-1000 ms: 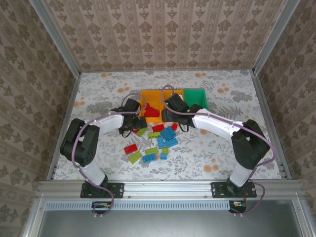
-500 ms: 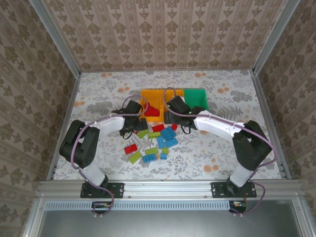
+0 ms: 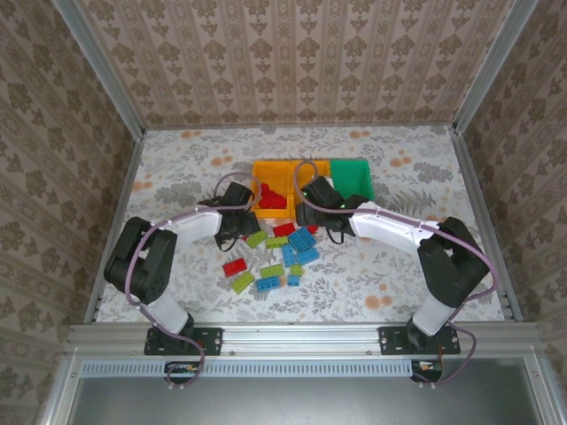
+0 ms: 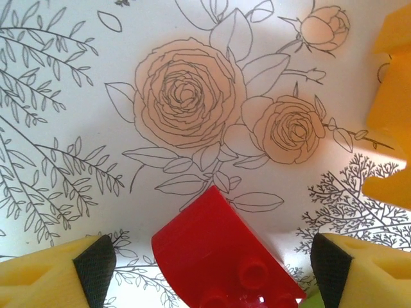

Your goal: Sort the legos into containers by color

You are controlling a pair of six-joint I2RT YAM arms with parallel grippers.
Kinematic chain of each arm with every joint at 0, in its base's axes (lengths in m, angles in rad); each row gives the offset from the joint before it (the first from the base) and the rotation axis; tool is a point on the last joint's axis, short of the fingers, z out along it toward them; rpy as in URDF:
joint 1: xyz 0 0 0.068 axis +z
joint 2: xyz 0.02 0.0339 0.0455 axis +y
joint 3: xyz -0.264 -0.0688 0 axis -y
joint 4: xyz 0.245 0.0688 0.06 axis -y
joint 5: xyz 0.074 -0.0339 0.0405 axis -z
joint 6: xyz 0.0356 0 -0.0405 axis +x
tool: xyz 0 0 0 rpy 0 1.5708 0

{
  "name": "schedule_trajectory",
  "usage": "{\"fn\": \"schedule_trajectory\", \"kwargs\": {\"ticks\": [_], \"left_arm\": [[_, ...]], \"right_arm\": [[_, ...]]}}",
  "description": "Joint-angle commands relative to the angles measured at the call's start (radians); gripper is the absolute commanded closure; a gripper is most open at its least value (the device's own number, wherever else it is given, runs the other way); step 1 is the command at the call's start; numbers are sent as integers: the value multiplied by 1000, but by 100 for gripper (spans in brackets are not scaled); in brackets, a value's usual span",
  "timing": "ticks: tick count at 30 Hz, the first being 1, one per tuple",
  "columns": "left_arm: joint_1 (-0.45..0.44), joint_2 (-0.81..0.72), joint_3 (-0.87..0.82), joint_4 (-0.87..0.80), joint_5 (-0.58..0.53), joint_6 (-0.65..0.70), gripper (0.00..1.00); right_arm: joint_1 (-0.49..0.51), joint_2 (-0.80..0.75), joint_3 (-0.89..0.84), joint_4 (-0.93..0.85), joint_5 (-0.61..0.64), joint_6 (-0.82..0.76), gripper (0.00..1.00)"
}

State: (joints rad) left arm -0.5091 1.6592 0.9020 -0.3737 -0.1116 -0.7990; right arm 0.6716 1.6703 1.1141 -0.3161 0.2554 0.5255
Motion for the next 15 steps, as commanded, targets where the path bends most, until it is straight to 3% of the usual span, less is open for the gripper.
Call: {"fn": "schedule_trajectory", "kwargs": {"ticks": [1,12,15], "left_arm": [[7,-13,-23,-7,18,-37,19],[8,-29,-27,-36,-6,2,36],[9,-41,-26,-53,-22,14,37]], "right_arm": [[-7,-54,-24,14,25,-13,17],[-13,-70,-45,19,22,-8,17],[-12,-67,-45,18,17,-5,17]]}}
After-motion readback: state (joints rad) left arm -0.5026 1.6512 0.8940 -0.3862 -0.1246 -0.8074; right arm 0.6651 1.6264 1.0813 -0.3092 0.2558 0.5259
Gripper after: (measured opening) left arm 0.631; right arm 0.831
